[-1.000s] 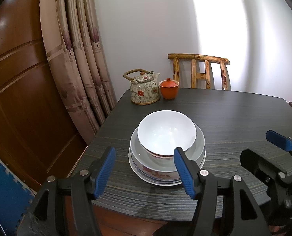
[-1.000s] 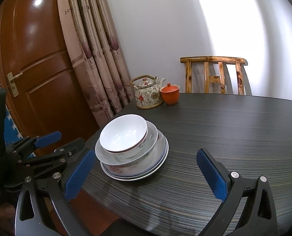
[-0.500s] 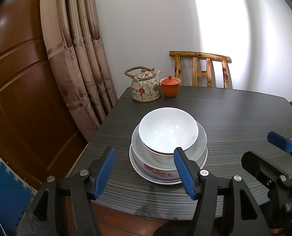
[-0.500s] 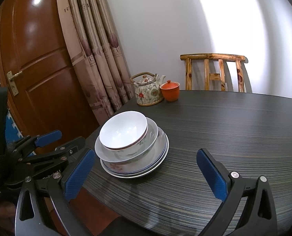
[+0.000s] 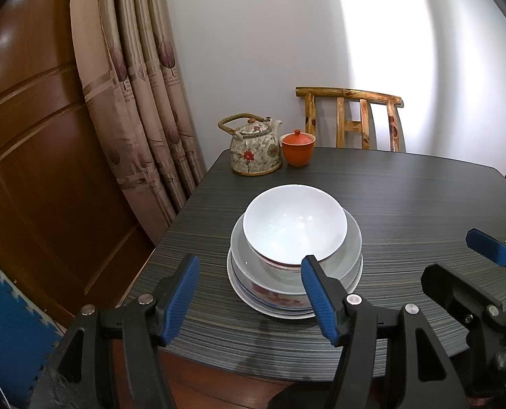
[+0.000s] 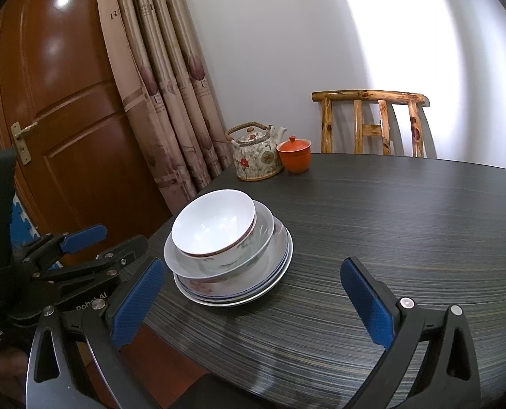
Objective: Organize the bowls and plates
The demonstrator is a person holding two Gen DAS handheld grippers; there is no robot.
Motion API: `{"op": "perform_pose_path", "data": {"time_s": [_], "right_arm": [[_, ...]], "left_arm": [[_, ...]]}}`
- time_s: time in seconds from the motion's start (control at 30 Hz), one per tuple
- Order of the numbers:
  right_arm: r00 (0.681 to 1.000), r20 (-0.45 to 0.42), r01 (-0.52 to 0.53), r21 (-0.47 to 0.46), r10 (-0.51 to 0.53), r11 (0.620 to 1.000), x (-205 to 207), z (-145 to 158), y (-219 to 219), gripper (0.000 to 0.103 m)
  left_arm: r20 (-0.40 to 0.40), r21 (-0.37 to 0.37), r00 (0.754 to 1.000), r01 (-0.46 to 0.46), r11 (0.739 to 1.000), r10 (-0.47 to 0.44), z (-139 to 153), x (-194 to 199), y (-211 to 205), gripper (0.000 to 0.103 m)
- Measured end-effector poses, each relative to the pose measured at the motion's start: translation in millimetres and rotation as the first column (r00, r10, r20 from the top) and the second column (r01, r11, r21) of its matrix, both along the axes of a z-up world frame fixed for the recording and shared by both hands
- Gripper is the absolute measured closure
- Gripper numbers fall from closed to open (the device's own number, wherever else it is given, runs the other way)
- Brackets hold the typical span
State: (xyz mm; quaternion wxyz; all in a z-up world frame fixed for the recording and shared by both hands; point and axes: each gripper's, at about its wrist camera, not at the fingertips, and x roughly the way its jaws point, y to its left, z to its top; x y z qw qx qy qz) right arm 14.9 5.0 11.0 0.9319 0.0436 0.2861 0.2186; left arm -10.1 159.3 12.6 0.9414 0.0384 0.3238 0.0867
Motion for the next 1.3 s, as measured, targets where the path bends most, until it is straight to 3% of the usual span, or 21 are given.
{"op": "perform_pose_path", "data": {"time_s": [1.3], "right_arm": [[1.000, -0.024, -0.003, -0.002, 0.003, 1.000, 3.2, -2.2, 0.7, 0.000]], "left_arm": [[-0.018, 0.007, 1.000, -0.002, 1.000, 0.003, -4.3, 0.4, 0.6, 0.039]]}}
